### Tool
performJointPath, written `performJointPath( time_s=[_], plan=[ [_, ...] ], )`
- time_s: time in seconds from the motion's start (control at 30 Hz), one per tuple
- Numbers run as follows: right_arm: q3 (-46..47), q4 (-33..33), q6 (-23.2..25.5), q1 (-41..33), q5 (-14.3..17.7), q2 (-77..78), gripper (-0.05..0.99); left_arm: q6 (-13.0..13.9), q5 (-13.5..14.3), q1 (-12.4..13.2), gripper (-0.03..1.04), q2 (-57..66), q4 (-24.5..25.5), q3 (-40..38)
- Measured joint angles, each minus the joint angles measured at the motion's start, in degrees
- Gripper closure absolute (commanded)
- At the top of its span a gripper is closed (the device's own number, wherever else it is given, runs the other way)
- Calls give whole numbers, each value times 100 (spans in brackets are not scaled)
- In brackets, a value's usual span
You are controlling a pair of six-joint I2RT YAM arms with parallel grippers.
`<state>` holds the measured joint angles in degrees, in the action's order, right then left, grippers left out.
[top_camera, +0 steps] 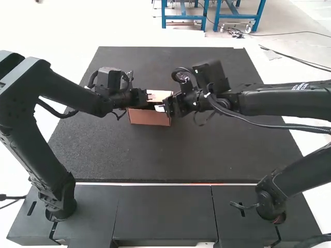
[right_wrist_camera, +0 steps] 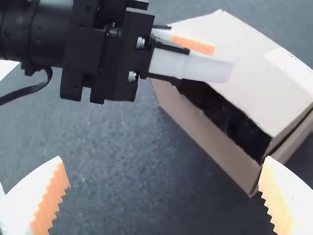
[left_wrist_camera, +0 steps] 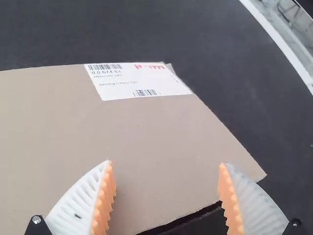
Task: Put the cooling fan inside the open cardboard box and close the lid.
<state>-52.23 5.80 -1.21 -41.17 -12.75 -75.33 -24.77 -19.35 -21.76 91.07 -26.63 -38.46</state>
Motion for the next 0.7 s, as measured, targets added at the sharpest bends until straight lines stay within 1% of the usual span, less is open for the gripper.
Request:
performJointPath(
  time_s=[0.33,0.47,0.7],
  plan=[
    [2,0,22,-2,-42,118,3,-2,-17,0,50,0,-321,420],
    [4,-2,44,0,-39,212,3,-2,-17,-2,50,0,-356,507],
    [251,146,81,0,42,525,2,-2,-20,0,50,0,-496,612]
  ],
)
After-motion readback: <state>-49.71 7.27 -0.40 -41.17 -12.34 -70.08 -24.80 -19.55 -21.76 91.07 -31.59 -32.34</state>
